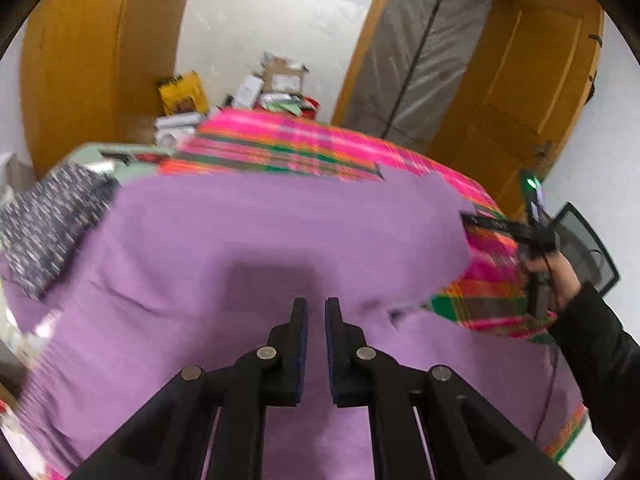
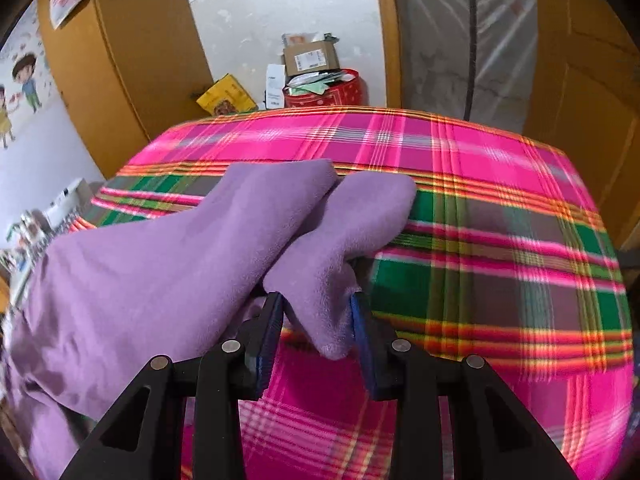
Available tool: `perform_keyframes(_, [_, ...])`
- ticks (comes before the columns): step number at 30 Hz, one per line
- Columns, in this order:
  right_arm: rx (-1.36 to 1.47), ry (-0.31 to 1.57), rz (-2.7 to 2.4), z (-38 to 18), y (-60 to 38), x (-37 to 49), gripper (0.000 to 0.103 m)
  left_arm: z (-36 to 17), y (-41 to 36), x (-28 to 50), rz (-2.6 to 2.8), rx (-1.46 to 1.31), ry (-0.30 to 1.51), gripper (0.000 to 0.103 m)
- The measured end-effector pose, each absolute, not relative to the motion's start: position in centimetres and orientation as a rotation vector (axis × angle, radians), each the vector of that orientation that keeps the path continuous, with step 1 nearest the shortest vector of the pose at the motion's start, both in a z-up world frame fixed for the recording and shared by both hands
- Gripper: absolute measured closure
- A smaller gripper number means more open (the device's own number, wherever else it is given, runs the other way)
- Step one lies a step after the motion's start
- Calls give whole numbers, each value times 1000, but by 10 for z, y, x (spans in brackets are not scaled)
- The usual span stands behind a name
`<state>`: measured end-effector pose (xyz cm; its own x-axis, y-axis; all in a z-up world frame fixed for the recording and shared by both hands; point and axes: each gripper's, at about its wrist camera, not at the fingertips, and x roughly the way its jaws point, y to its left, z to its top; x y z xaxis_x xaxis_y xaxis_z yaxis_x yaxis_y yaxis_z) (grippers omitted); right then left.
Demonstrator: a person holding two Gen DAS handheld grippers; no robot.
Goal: Fold clothes
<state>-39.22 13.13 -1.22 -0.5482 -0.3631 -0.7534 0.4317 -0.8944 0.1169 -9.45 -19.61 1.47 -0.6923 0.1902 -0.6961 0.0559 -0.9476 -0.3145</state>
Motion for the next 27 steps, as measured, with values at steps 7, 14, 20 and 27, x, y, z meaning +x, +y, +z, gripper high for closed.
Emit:
perform_keyframes(7, [1139,181,-2421,-7,132,-387,93,-10,-179,-92,2716,-1284,-527,95])
perform_keyframes(14, [1032,81,-2490,43,177,-358,95,-20,-182,-83,2715,-1320,-562,95])
perform_keyframes(20, [988,-45,-2550,81,233,-330,95,-23,-181,-74,2723,-1330,-582,95])
perform_keyframes(27, [1209,-62,-2454,49,246,-306,75,-21,-171,-68,2725,-1337,-558,95])
